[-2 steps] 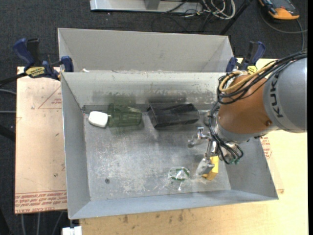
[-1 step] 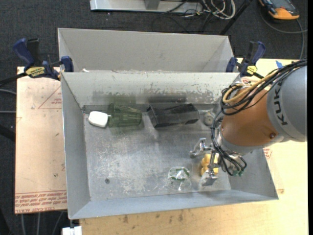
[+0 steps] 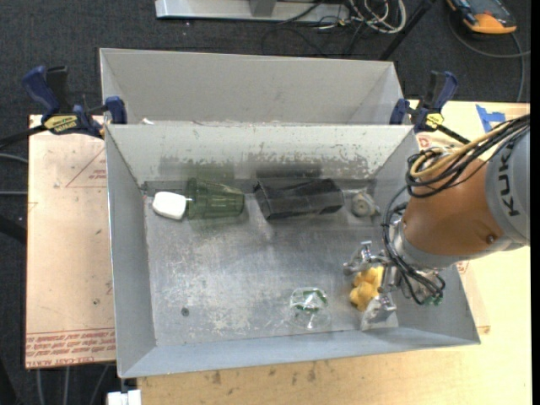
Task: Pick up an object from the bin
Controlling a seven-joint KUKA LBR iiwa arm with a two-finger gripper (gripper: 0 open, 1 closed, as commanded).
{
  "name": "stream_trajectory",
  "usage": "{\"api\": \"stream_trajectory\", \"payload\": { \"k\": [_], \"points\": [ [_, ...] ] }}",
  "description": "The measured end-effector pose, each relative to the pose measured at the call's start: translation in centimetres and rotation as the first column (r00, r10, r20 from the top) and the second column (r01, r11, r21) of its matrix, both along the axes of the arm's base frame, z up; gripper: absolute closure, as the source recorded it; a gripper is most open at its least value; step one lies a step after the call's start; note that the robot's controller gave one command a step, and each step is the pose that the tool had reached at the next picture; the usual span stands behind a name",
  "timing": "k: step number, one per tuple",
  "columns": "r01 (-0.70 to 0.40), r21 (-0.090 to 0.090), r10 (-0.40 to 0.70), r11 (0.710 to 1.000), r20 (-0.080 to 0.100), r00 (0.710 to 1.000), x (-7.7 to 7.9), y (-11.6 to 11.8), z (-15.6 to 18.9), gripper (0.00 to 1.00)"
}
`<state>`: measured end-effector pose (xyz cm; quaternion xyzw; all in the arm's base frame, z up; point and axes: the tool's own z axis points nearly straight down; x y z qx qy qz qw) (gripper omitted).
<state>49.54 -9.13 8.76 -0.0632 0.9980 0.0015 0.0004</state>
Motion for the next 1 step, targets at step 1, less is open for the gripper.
{"api": "stream_trajectory", "payload": {
  "k": [1],
  "points": [
    [-0.018,-0.004,0.018,1.000,0.000,1.000,3.11,-4.88,-0.97,1.00]
  ]
}}
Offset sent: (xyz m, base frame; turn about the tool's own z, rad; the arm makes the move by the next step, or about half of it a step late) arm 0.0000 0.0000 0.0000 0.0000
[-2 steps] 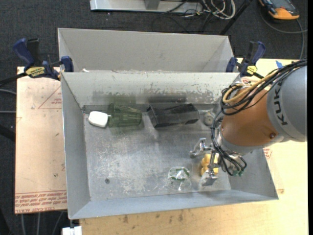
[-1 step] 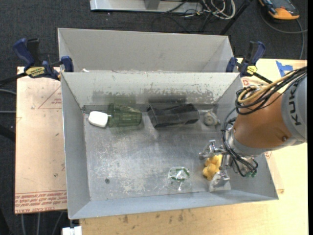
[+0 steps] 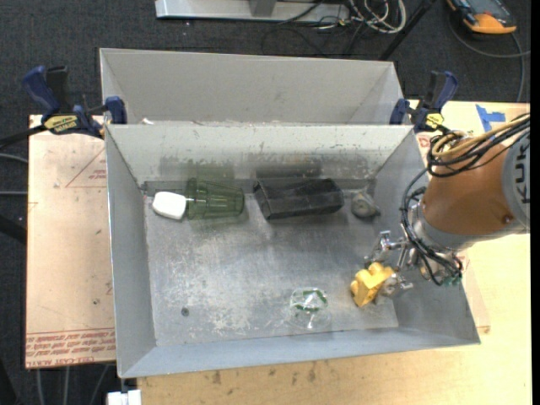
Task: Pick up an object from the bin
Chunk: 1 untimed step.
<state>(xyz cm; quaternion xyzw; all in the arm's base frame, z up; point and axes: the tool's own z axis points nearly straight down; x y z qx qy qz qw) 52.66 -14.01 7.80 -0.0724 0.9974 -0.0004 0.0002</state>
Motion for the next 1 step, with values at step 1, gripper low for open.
{"api": "stream_trajectory", "payload": {
  "k": [1],
  "points": [
    [0.000,0.000,0.000,1.000,0.000,1.000,0.00,0.00,0.00,1.00]
  ]
}}
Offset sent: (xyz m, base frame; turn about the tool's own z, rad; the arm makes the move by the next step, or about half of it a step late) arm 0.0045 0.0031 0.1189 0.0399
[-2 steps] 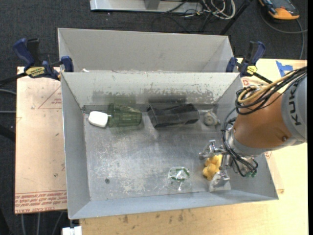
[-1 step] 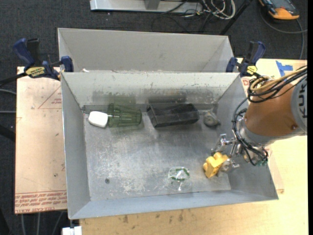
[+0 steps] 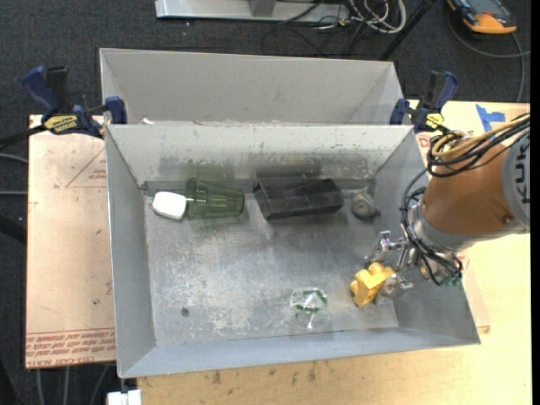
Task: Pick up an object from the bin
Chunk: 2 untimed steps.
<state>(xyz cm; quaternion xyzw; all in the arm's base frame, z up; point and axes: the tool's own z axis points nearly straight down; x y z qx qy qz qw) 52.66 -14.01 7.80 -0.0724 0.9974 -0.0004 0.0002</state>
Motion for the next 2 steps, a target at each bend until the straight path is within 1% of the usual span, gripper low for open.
{"api": "stream_trajectory", "payload": {
  "k": [1,2],
  "points": [
    [0.041,0.001,-0.041,0.999,0.002,0.999,0.52,0.33,11.87,1.00],
    [0.042,0.002,-0.042,0.999,0.002,0.999,0.52,0.34,11.87,1.00]
  ]
}}
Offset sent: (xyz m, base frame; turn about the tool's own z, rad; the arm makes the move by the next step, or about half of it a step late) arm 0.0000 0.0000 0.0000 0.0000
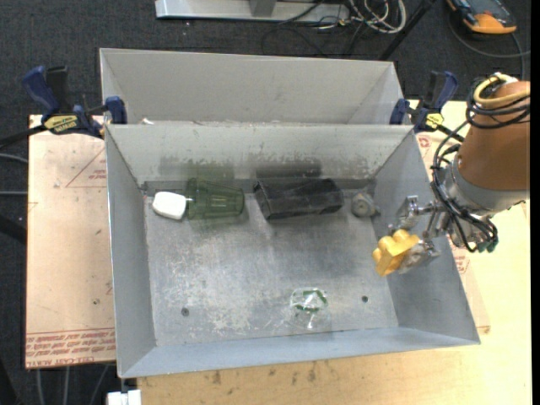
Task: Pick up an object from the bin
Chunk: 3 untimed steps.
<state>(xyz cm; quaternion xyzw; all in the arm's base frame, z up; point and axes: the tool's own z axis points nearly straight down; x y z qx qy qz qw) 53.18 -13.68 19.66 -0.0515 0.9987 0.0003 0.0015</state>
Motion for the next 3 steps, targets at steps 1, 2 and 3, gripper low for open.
{"api": "stream_trajectory", "payload": {
  "k": [1,2,3],
  "points": [
    [-0.017,0.000,0.017,1.000,-0.001,1.000,0.4,0.8,-1.2,1.00],
    [0.000,0.001,0.000,1.000,-0.002,1.000,0.6,1.1,-1.7,1.00],
    [-0.031,0.001,0.031,1.000,-0.003,1.000,1.3,0.7,2.9,0.00]
  ]
}}
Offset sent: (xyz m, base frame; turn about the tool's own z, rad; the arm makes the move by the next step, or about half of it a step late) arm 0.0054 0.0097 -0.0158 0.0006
